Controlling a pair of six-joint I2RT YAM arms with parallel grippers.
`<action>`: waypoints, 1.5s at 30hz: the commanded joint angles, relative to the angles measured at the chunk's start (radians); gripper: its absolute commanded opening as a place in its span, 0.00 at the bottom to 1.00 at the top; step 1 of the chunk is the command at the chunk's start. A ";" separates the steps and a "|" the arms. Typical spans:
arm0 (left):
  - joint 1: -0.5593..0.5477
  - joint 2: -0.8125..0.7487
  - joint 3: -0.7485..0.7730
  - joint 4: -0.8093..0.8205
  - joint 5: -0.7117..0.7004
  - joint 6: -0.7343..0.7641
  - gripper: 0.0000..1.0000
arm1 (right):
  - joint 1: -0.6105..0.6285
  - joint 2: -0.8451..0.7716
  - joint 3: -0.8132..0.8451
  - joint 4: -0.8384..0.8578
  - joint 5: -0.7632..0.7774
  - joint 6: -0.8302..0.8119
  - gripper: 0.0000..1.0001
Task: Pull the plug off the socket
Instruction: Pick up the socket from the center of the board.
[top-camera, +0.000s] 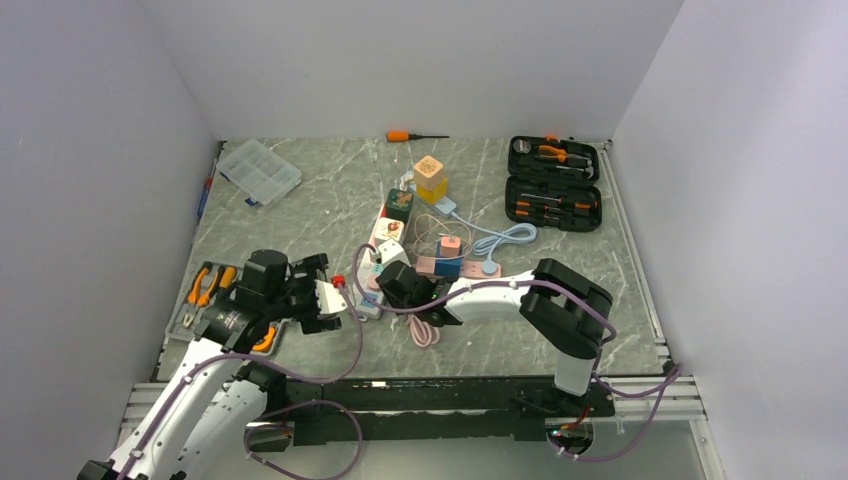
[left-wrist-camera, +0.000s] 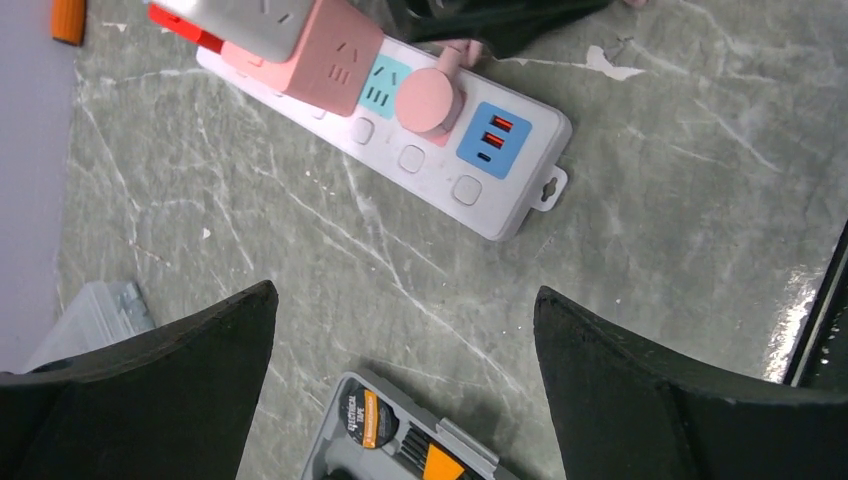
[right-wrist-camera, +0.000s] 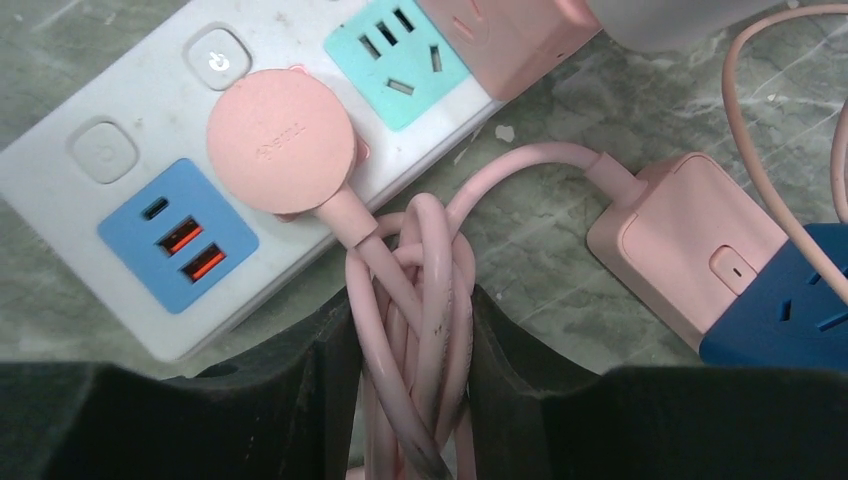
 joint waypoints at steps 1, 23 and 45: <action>-0.025 -0.039 -0.060 0.095 0.040 0.120 0.99 | -0.004 -0.098 0.048 -0.036 -0.111 0.028 0.04; -0.209 -0.070 -0.195 0.221 0.064 0.198 0.99 | -0.142 -0.283 0.052 -0.010 -0.458 0.102 0.00; -0.265 0.024 -0.428 0.779 -0.110 0.344 0.99 | -0.244 -0.376 -0.042 0.162 -0.714 0.210 0.00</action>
